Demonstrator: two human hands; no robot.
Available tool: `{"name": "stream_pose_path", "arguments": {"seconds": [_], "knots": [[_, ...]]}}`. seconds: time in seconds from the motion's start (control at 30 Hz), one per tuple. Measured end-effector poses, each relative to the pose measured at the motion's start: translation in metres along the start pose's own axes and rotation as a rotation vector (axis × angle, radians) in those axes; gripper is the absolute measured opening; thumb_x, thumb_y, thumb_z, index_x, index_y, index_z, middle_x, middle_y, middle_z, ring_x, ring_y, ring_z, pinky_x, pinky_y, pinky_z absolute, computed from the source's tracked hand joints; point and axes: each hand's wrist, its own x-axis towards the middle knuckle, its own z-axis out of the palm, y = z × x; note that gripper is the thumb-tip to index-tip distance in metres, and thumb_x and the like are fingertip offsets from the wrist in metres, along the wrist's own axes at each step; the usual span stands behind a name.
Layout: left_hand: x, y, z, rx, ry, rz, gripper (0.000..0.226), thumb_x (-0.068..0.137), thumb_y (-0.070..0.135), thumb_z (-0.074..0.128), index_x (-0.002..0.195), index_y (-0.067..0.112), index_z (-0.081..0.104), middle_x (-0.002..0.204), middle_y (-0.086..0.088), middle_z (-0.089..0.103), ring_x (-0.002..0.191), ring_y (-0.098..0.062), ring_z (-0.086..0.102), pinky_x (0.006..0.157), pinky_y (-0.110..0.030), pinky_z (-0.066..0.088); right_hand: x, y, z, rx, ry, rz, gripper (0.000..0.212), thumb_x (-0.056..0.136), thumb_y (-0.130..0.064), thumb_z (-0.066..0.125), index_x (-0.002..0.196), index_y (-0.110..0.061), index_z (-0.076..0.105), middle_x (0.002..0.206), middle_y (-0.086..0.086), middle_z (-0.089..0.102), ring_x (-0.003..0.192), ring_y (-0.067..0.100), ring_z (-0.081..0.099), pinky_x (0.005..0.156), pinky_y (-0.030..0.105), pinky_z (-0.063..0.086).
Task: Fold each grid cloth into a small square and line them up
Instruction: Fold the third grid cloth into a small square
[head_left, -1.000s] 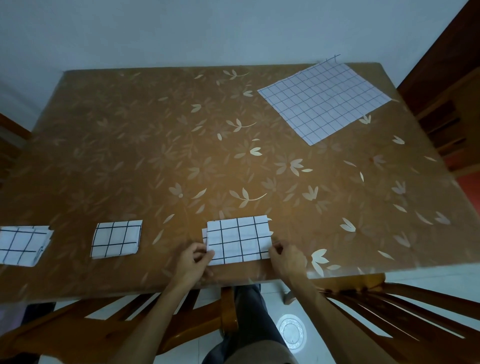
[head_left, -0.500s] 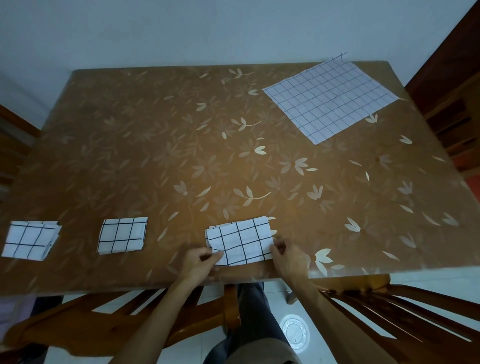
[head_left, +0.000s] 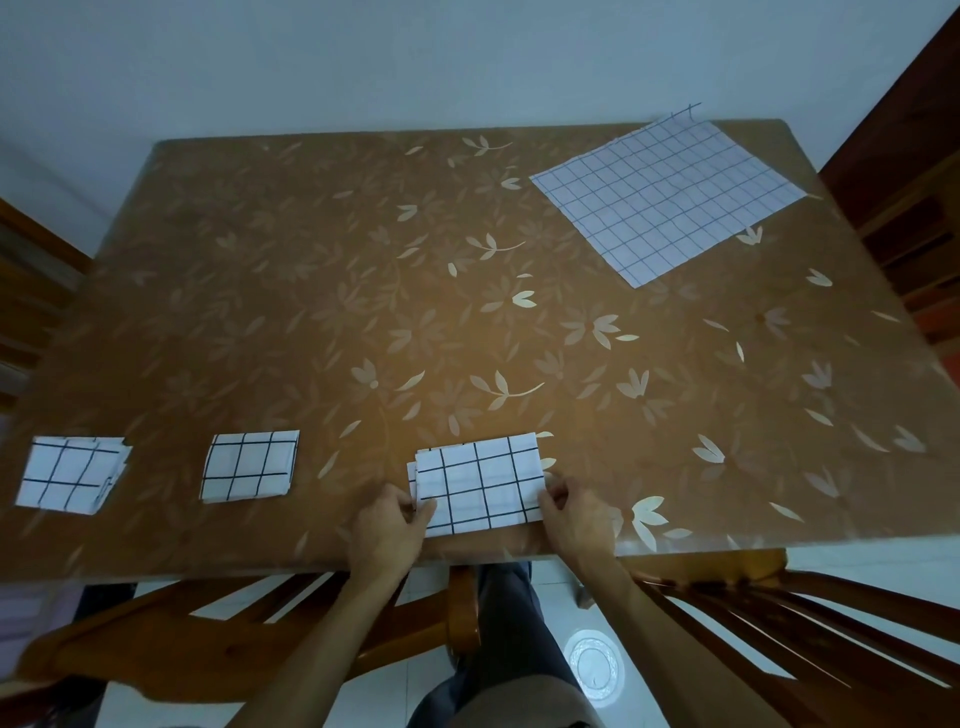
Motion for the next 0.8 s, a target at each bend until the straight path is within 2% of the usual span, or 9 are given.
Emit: {"name": "stream_pose_path", "arguments": {"seconds": [0.1,0.17,0.3,0.43,0.5,0.6,0.67,0.73,0.8], "knots": [[-0.004,0.004,0.001,0.239,0.108,0.161,0.039,0.092,0.045,0.061,0.121,0.024,0.046,0.114,0.002,0.058,0.101,-0.016,0.062,0.076,-0.028,0.051,0.0,0.002,0.003,-0.006,0.008,-0.008,0.025,0.096,-0.042,0.054,0.111,-0.023,0.061,0.108,-0.001,0.067,0.093,0.015,0.065,0.082,0.03,0.056],[-0.002,0.009,0.009,0.326,0.165,0.384,0.046,0.094,0.037,0.059,0.134,0.022,0.043,0.129,-0.002,0.049,0.115,-0.018,0.053,0.083,-0.029,0.05,-0.001,0.003,0.004,0.004,0.012,-0.02,0.027,0.096,-0.041,0.054,0.114,-0.022,0.06,0.11,-0.001,0.065,0.095,0.015,0.065,0.08,0.028,0.055],[0.012,0.024,0.029,0.526,0.164,0.76,0.048,0.092,0.034,0.062,0.136,0.019,0.053,0.147,-0.008,0.047,0.135,-0.026,0.045,0.109,-0.043,0.041,0.0,0.008,0.007,0.031,0.007,-0.041,0.03,0.097,-0.04,0.054,0.121,-0.021,0.058,0.115,-0.002,0.063,0.099,0.016,0.064,0.084,0.029,0.055],[0.021,0.032,0.046,0.624,0.042,0.779,0.053,0.099,0.039,0.048,0.148,0.018,0.041,0.16,-0.009,0.032,0.147,-0.027,0.031,0.119,-0.046,0.025,0.002,0.012,0.01,0.055,0.014,-0.049,0.029,0.097,-0.04,0.053,0.121,-0.022,0.056,0.118,-0.002,0.06,0.099,0.014,0.063,0.084,0.029,0.056],[0.024,0.029,0.049,0.64,0.043,0.774,0.055,0.101,0.041,0.041,0.15,0.018,0.037,0.161,-0.009,0.03,0.148,-0.027,0.029,0.119,-0.048,0.023,0.0,0.012,0.012,0.044,0.048,-0.065,0.028,0.098,-0.037,0.053,0.12,-0.02,0.053,0.118,0.0,0.057,0.099,0.013,0.059,0.084,0.029,0.054],[0.027,0.02,0.052,0.684,0.031,0.792,0.059,0.1,0.045,0.028,0.152,0.017,0.033,0.162,-0.011,0.028,0.149,-0.028,0.027,0.12,-0.052,0.025,-0.003,0.012,0.022,-0.144,0.272,-0.325,0.029,0.095,-0.027,0.052,0.121,-0.016,0.053,0.121,0.005,0.053,0.099,0.017,0.051,0.088,0.036,0.051],[0.03,0.015,0.055,0.683,0.025,0.809,0.062,0.101,0.047,0.019,0.154,0.017,0.028,0.163,-0.011,0.023,0.151,-0.028,0.023,0.121,-0.052,0.021,0.001,0.008,0.034,-0.289,0.293,-0.518,0.042,0.091,-0.027,0.05,0.131,-0.015,0.052,0.141,0.011,0.049,0.122,0.028,0.053,0.099,0.044,0.05],[0.032,0.013,0.056,0.642,0.032,0.796,0.063,0.102,0.048,0.012,0.156,0.016,0.024,0.164,-0.01,0.017,0.152,-0.029,0.017,0.122,-0.05,0.015,0.007,0.003,0.049,-0.407,0.2,-0.673,0.06,0.092,-0.033,0.05,0.148,-0.013,0.038,0.159,0.011,0.031,0.145,0.03,0.031,0.111,0.047,0.037],[0.033,0.011,0.056,0.608,0.031,0.768,0.065,0.103,0.051,0.011,0.157,0.017,0.019,0.166,-0.007,0.012,0.153,-0.027,0.011,0.121,-0.05,0.013,0.012,0.001,0.059,-0.457,0.099,-0.719,0.064,0.099,-0.037,0.039,0.156,-0.014,0.02,0.164,0.007,0.014,0.151,0.023,0.012,0.118,0.046,0.028]]}}
